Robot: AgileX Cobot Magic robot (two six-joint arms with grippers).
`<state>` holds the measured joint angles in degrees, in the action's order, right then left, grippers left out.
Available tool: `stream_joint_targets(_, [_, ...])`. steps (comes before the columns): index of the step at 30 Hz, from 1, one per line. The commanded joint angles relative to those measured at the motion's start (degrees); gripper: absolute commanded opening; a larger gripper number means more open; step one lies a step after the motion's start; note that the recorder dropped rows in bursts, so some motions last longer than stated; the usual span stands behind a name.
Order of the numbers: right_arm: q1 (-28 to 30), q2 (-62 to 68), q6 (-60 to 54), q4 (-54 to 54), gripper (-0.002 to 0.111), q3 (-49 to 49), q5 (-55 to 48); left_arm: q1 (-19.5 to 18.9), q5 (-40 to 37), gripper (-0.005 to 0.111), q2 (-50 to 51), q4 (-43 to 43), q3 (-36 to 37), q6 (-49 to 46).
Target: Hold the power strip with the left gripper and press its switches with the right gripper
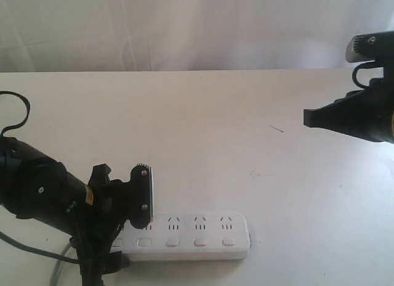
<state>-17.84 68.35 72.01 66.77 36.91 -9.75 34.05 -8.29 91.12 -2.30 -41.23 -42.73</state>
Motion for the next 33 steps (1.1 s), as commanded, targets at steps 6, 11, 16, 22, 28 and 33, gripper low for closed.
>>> stream_joint_targets(6, [-6.91, 4.63, -12.33, -2.53, 0.000, -3.31, -3.69, -0.21, 0.03, 0.000, -0.40, -0.57, 0.48, 0.73])
stream_joint_targets(11, [-7.30, 10.09, -12.11, -9.03, 0.000, -4.25, -0.03, -0.21, -0.20, 0.000, -0.40, -0.57, 0.48, 0.73])
stream_joint_targets(16, [-7.27, 10.75, -13.31, -7.46, 0.000, -6.82, 16.20, -0.21, -0.57, 0.000, -0.40, -0.57, 0.48, 0.73])
stream_joint_targets(22, [-9.18, 8.76, -8.35, 6.99, 0.000, -8.43, 24.74, -0.21, -0.11, 0.000, -0.40, -0.57, 0.48, 0.73])
stream_joint_targets(28, [-12.19, 10.78, 9.20, 24.42, 0.000, -7.64, 29.11, 0.02, -0.30, 0.000, -0.40, -0.69, 0.48, 0.73])
stream_joint_targets(33, [-13.96, 13.04, 10.77, 25.53, 0.000, -6.70, 30.26, 0.76, -0.42, 0.000, -0.40, -0.79, 0.48, 0.63])
